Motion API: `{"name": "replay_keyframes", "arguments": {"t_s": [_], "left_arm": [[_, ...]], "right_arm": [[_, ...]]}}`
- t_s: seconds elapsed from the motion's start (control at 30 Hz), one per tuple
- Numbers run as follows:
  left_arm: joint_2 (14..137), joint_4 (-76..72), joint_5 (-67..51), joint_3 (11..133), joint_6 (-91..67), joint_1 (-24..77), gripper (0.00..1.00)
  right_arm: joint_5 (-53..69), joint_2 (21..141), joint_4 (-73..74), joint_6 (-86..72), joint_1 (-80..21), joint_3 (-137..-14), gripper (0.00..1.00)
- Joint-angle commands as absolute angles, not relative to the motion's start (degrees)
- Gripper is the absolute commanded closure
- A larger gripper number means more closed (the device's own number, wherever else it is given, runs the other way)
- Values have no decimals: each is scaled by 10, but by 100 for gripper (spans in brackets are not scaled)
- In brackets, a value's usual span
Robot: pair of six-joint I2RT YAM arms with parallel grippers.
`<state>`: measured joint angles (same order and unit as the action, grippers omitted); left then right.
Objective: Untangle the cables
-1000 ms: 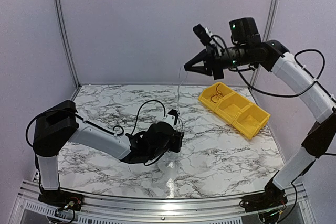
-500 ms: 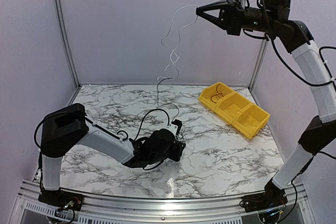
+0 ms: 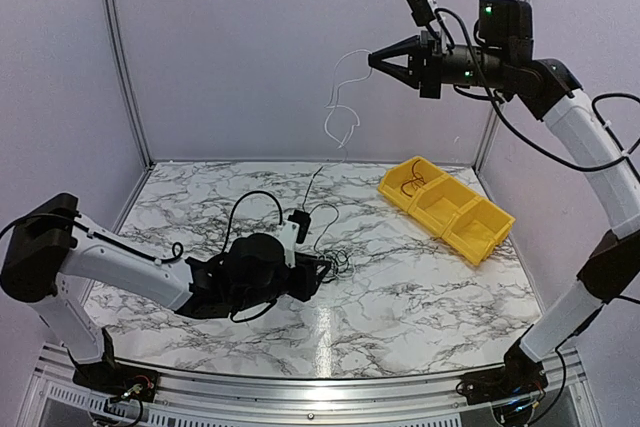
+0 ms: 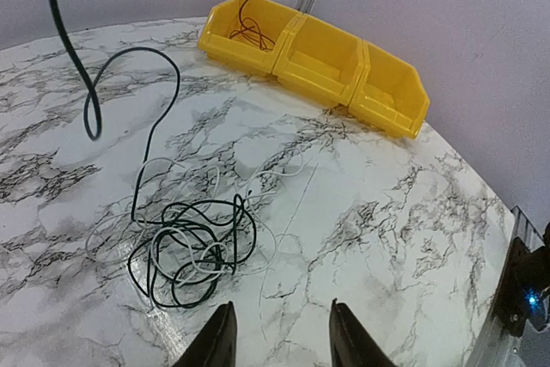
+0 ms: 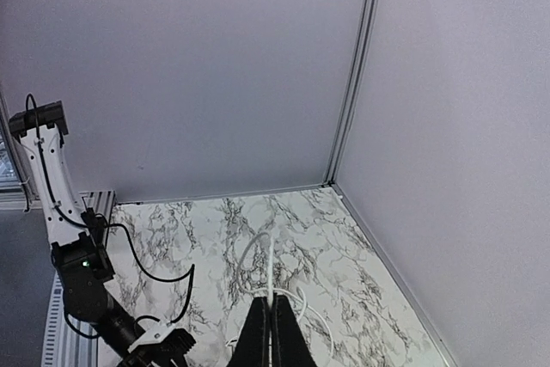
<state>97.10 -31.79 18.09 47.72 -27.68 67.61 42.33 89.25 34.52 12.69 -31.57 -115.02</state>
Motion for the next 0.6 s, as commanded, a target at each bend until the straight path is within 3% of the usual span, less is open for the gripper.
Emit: {"name": "replay_keyframes", "arguments": {"t_s": [0.0,0.13,0.43,0.5,0.57], "left_arm": [[915,-321,214,450,-259,685,54],[898,-317,229,466,-202,686,44],[963,-273,286,581,-76,684,42],[989,-270,281,615,-59,683,45],[1014,-267,284,645,-53,680,58]], "right_arm": [[421,857,321,132,-313,-1126,100],[431,841,307,116,-317,-1087,100],[435,828,304,111,-327,-1057,100],[435,828,306,109,-328,-1058,100],[436,828,306,109,-327,-1061,100]]}}
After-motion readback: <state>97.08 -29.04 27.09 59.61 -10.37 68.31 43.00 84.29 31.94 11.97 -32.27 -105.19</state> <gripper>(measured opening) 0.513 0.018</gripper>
